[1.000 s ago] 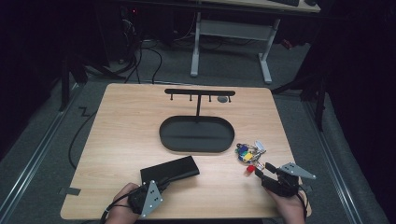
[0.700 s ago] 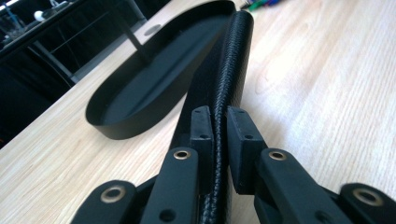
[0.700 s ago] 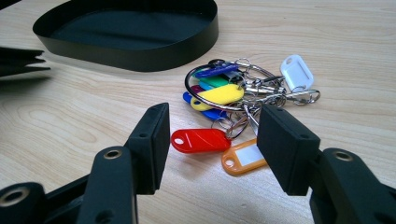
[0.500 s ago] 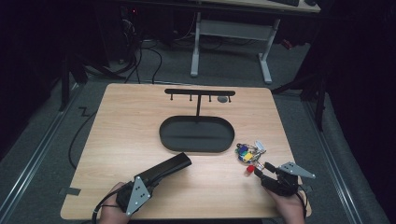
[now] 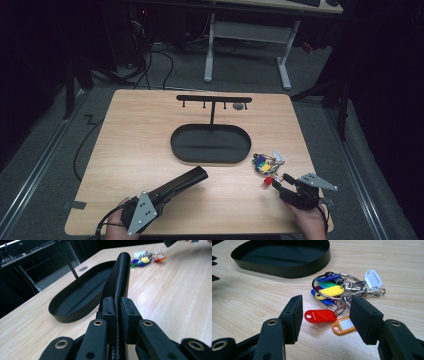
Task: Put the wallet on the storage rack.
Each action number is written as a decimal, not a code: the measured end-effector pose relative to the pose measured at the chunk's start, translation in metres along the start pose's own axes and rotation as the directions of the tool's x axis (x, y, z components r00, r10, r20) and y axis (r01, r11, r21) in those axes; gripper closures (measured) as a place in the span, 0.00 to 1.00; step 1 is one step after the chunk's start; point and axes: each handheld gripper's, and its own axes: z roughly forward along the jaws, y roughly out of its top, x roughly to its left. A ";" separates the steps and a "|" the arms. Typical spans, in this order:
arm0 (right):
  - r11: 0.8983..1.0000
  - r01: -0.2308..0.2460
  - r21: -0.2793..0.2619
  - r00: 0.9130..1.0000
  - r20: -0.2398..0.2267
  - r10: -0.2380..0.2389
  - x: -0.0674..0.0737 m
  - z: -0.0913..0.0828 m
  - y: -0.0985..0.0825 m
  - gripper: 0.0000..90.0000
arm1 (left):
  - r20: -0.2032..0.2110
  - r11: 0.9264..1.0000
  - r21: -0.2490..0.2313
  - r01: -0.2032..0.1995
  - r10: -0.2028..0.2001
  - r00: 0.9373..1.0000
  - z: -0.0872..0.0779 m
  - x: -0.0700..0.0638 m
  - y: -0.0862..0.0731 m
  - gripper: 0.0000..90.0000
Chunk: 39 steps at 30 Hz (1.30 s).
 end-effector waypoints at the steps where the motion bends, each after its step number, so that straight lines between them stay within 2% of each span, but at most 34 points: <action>1: 1.000 -0.002 0.000 1.000 0.000 0.002 0.000 0.000 0.000 0.49 | 0.005 1.000 0.001 0.007 -0.007 1.000 -0.001 0.001 0.000 0.92; 8: 1.000 0.000 0.001 1.000 -0.001 0.000 0.000 0.000 0.000 0.49 | 0.032 0.999 0.035 0.020 -0.021 0.999 0.003 0.001 -0.001 0.92; 15: 1.000 0.000 -0.001 1.000 -0.002 0.000 -0.001 0.000 0.000 0.49 | 0.057 0.997 0.054 0.055 -0.059 0.997 0.007 0.003 -0.003 0.92; 20: 1.000 -0.001 0.001 1.000 -0.002 0.001 -0.001 0.000 0.000 0.49 | 0.046 0.995 0.071 0.069 -0.072 0.996 0.009 0.006 -0.007 0.91; 23: 1.000 0.002 0.004 1.000 -0.002 -0.002 -0.001 0.000 0.000 0.49 | 0.048 0.994 0.051 0.099 -0.101 0.994 0.010 0.010 -0.011 0.91; 31: 1.000 -0.001 0.009 1.000 -0.004 0.001 0.000 0.001 0.000 0.49 | 0.021 0.993 0.028 0.118 -0.118 0.993 0.011 0.016 -0.016 0.89; 39: 1.000 -0.006 0.011 1.000 -0.003 0.006 -0.001 0.001 -0.001 0.49 | -0.005 0.989 0.027 0.145 -0.145 0.989 0.010 0.021 -0.020 0.88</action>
